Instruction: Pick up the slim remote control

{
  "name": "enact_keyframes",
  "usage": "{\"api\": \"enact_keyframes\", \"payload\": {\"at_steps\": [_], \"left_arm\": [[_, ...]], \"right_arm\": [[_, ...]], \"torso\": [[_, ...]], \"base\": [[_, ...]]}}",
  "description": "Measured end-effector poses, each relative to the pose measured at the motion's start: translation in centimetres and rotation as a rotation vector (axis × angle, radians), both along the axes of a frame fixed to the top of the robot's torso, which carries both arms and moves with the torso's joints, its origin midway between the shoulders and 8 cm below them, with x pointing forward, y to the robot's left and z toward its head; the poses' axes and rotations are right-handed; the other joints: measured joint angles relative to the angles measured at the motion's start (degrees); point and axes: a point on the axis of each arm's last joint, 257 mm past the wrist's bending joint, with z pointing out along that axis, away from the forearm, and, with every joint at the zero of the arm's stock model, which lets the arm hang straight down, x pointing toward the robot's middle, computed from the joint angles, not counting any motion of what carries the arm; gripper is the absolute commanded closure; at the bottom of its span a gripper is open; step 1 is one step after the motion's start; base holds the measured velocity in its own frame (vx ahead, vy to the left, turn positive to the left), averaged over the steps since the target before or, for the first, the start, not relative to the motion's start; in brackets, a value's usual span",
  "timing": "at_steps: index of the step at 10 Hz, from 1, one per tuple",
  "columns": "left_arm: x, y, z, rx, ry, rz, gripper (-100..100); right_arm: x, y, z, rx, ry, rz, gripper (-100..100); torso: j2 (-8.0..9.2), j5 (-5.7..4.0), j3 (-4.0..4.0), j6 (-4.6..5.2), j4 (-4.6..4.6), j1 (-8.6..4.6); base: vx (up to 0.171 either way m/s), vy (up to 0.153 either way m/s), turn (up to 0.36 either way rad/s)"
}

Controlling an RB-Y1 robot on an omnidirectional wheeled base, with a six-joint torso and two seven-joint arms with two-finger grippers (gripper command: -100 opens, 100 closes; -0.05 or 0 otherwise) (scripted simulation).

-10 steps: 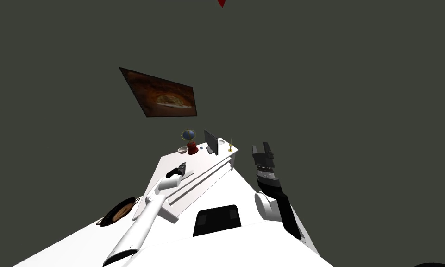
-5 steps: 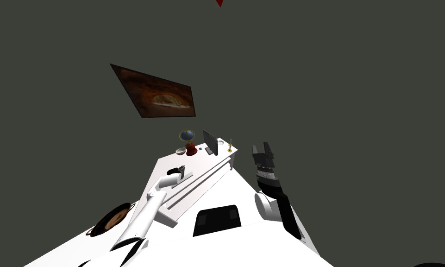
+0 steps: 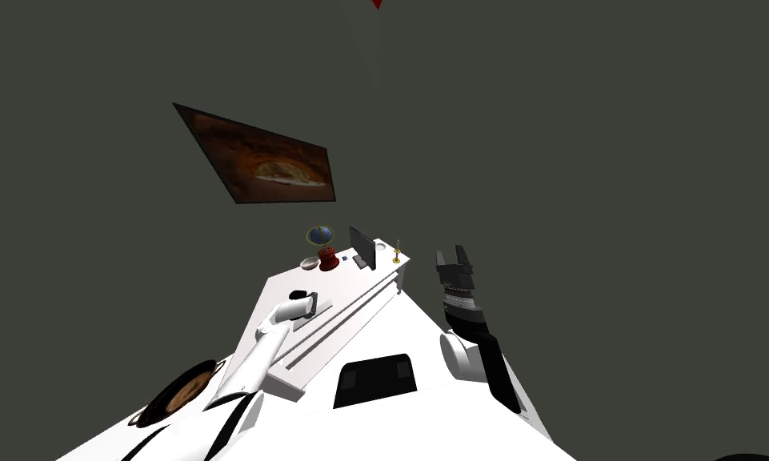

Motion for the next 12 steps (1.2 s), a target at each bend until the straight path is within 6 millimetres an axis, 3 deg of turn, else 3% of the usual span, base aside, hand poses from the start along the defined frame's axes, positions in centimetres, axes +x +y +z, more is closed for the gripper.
{"api": "enact_keyframes", "payload": {"at_steps": [4,12], "left_arm": [[-2.5,-0.3,-2.3,-0.060,0.128,0.051,-100],[-7.9,-1.2,-4.6,-0.188,0.368,0.157,-100]], "right_arm": [[0.0,0.0,0.0,0.000,0.000,0.000,0],[0.0,0.0,0.0,0.000,0.000,0.000,0]], "torso": [[-0.02,0.01,-0.02,-0.01,-0.01,0.00],[-0.06,0.01,-0.04,-0.01,-0.02,0.02]], "base": [[0.037,0.026,-0.036],[0.050,0.033,-0.031]]}}
